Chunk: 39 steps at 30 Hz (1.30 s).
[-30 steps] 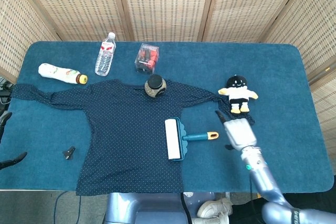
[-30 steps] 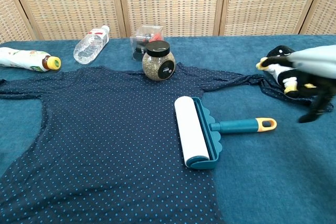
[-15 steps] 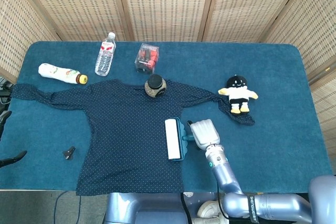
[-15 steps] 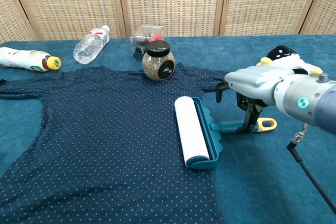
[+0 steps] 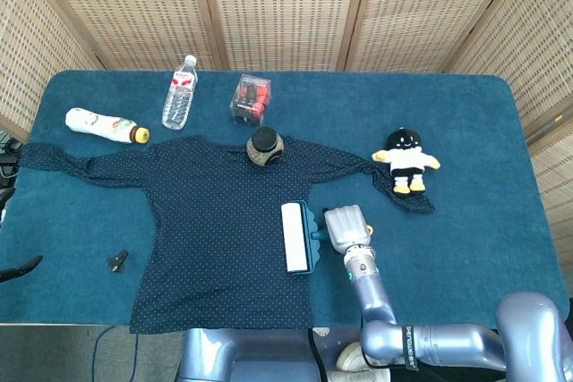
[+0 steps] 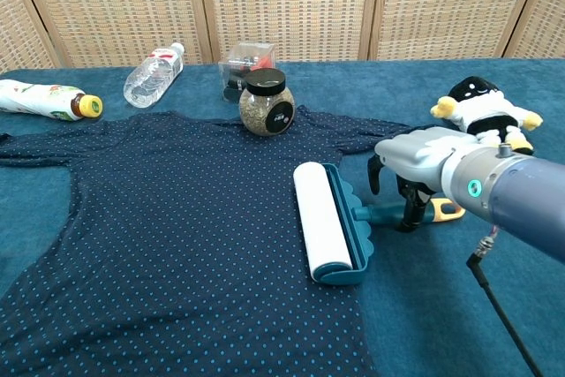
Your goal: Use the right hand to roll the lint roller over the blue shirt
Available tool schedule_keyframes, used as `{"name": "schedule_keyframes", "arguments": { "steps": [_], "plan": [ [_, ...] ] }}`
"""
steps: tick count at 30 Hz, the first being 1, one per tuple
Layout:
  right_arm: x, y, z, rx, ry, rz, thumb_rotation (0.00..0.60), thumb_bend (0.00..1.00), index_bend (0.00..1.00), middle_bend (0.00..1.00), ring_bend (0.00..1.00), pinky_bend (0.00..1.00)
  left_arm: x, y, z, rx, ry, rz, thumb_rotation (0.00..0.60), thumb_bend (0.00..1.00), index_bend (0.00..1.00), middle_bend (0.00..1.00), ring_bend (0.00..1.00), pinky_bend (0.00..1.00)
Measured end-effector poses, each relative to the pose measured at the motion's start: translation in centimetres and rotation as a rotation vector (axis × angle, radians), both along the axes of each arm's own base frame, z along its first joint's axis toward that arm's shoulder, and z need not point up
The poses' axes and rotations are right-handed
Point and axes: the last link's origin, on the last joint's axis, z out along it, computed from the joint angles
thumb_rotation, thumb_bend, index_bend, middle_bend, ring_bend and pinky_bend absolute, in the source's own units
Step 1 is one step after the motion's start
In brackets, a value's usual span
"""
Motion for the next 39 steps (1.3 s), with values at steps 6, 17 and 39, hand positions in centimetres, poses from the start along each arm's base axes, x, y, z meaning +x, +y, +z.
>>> {"name": "schedule_keyframes", "arguments": {
  "steps": [6, 17, 39],
  "plan": [
    [-0.1, -0.4, -0.6, -0.005, 0.008, -0.011, 0.6, 0.51, 0.42, 1.0, 1.0, 1.0, -0.1, 0.1, -0.1, -0.002, 0.003, 0.005, 0.6, 0.0, 0.0, 0.0, 0.0, 0.0],
    [-0.4, -0.5, -0.9, 0.001, -0.017, -0.016, 0.6, 0.76, 0.73, 1.0, 1.0, 1.0, 0.0, 0.2, -0.3, -0.009, 0.007, 0.008, 0.6, 0.0, 0.0, 0.0, 0.0, 0.0],
    [8.8, -1.7, 2.4, -0.032, -0.001, 0.188, 0.6, 0.89, 0.78, 1.0, 1.0, 1.0, -0.4, 0.4, 0.3, -0.011, -0.031, 0.015, 0.6, 0.0, 0.0, 0.0, 0.0, 0.0]
  ]
}}
